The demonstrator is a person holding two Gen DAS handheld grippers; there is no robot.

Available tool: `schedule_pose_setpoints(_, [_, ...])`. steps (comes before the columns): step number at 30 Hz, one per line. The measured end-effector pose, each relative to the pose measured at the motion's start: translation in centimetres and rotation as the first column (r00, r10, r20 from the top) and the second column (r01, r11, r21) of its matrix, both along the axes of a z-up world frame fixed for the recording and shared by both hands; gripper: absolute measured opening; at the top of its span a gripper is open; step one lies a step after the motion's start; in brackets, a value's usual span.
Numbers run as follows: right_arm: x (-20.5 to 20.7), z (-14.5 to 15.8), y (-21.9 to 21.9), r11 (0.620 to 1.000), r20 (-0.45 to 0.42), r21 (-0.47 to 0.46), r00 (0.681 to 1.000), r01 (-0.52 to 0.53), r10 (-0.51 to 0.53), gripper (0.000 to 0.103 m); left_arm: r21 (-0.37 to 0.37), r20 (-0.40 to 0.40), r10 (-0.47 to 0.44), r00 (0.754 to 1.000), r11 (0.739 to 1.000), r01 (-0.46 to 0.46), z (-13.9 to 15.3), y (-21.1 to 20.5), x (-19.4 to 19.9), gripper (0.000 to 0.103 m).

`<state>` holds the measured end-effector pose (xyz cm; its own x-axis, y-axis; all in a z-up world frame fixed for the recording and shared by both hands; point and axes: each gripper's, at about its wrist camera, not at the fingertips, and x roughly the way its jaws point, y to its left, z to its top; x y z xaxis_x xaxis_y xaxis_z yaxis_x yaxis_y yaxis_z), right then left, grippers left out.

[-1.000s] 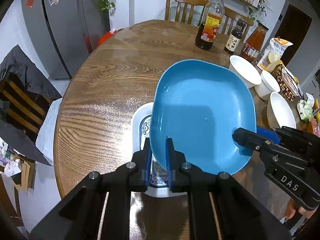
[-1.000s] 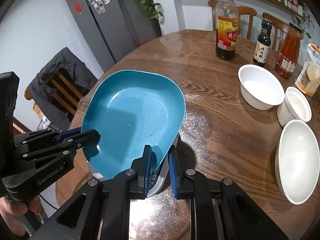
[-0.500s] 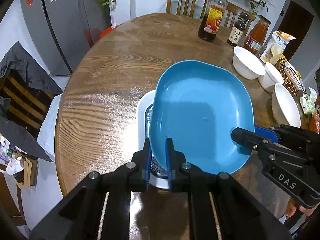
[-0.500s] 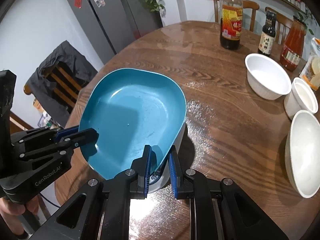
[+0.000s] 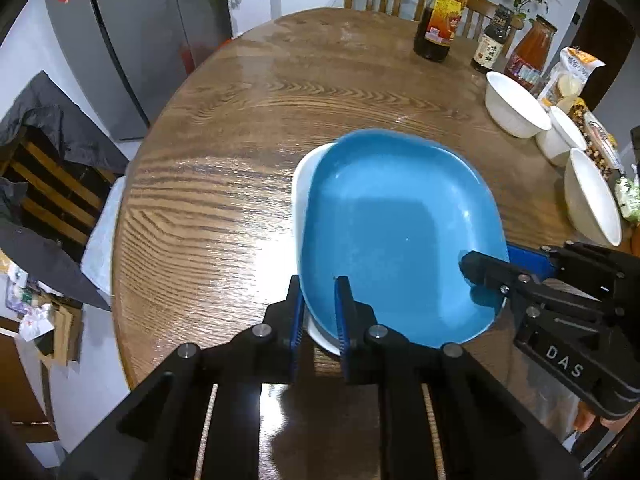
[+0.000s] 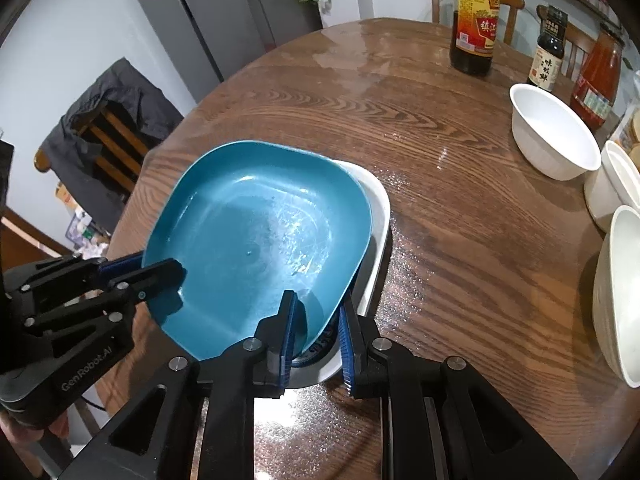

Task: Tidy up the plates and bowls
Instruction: 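Lower the teal plate onto the stack and open the left tool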

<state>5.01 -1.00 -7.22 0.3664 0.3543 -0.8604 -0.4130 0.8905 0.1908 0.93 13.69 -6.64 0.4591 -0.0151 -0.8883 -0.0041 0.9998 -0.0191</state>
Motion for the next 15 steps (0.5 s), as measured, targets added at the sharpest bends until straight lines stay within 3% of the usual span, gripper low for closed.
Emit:
schedule_pose_setpoints(4, [-0.1,0.5,-0.2,1.000,0.021,0.019,1.000,0.008,-0.008,0.031,0.006,0.029,0.034,0.999,0.999,-0.034,0.6,0.7,-0.2,0.043])
schedule_pose_setpoints(8, [-0.4,1.5,-1.2,0.997,0.046,0.069,0.999,0.025,-0.029,0.061,0.016,0.057,0.063,0.996,0.998,-0.064,1.4,0.9,-0.3,0.062])
schedule_pose_setpoints(15, [-1.0,1.7,-4.9,0.986,0.008,0.130,0.994,0.106,-0.108,0.064,-0.021,0.072,0.058,0.996,0.998,-0.056,2.7,-0.3,-0.1,0.093])
